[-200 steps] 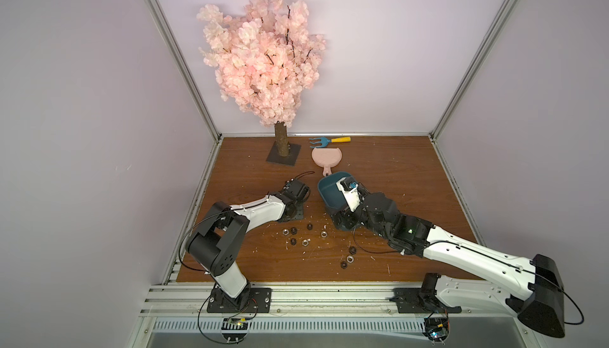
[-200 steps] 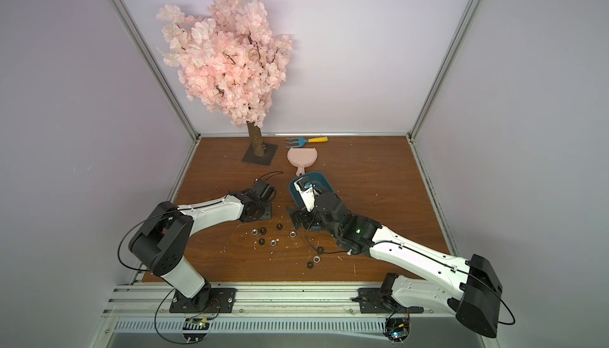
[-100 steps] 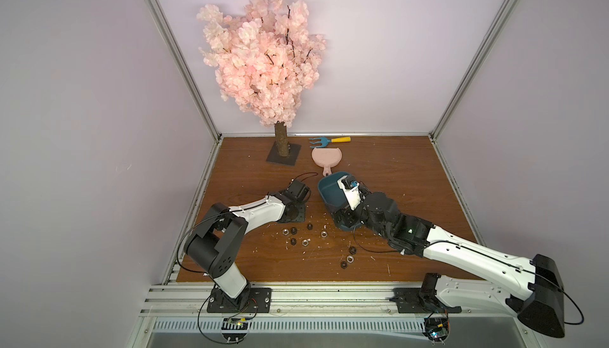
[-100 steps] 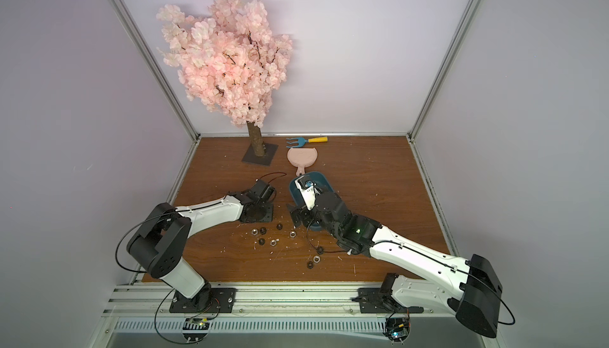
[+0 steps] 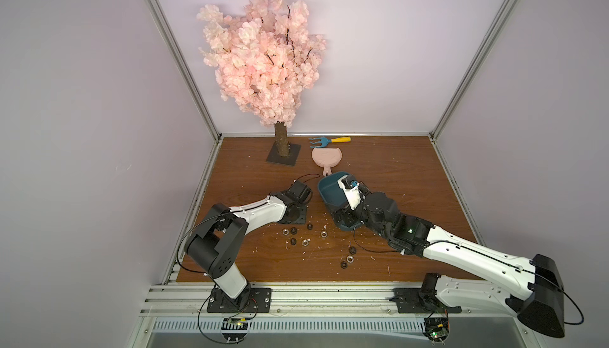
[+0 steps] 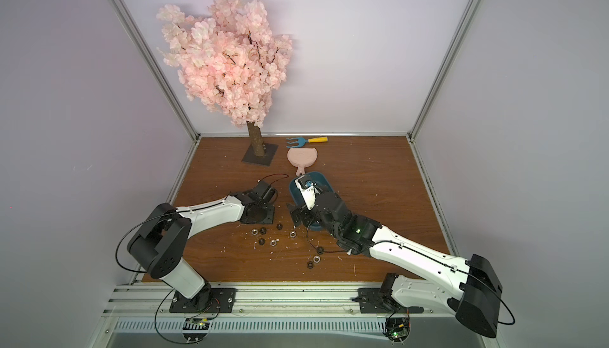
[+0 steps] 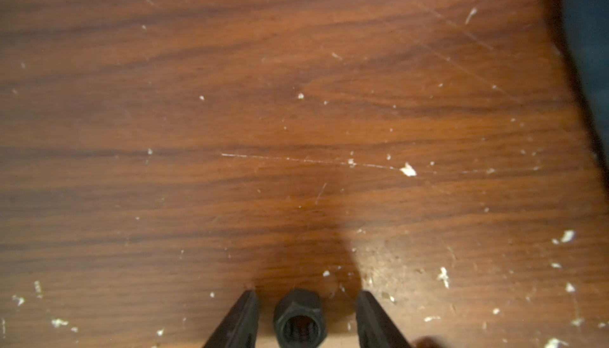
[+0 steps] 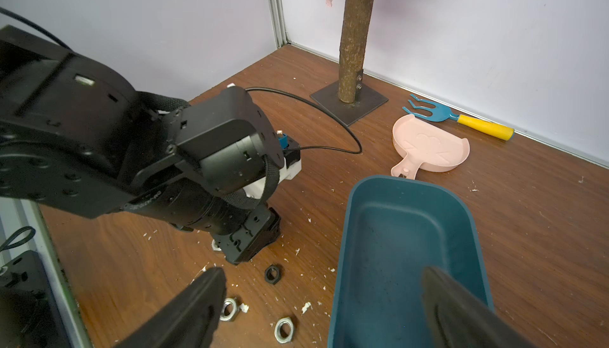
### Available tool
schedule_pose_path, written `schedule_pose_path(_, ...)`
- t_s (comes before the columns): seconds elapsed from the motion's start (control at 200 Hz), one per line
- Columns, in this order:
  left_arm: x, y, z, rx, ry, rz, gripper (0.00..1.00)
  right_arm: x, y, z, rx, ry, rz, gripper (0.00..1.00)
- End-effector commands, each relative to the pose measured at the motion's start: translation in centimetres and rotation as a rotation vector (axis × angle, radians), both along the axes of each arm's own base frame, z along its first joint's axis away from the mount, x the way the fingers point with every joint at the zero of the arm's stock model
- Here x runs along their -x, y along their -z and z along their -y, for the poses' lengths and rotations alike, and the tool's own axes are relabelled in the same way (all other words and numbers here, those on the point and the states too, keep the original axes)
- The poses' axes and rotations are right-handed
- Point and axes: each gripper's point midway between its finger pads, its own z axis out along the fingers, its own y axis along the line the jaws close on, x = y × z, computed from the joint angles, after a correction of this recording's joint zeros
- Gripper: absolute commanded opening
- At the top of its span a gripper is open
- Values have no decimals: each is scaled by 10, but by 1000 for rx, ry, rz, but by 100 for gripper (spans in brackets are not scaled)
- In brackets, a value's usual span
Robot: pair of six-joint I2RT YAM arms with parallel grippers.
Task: Put the nuts on the desktop into the storage box
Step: Pick up the nut from the center of the board.
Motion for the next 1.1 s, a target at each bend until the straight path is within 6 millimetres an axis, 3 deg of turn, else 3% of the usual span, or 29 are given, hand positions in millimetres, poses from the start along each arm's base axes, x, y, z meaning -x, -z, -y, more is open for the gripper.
schedule_pose_path(0.0, 12, 6, -3, -25, -22, -53, 48, -1, -11, -1, -23, 6, 33, 99)
schedule_pose_path(0.23, 10, 13, -4, -40, -44, -65, 38, -2, -13, -1, -28, 7, 37, 99)
schedule_pose_path(0.42, 6, 6, 0, -23, -36, -48, 29, -2, -9, 0, -15, 9, 34, 99)
schedule_pose_path(0.591, 3, -3, 10, 9, 13, -38, 27, 11, 0, -7, -32, -97, 80, 99)
schedule_pose_path(0.856, -1, -22, 15, 29, 52, 0, 27, 29, -9, -6, -93, -199, 215, 99)
schedule_pose_path(1.096, -2, -47, 26, 107, 75, 38, 27, 44, 5, -10, -46, -322, 372, 99)
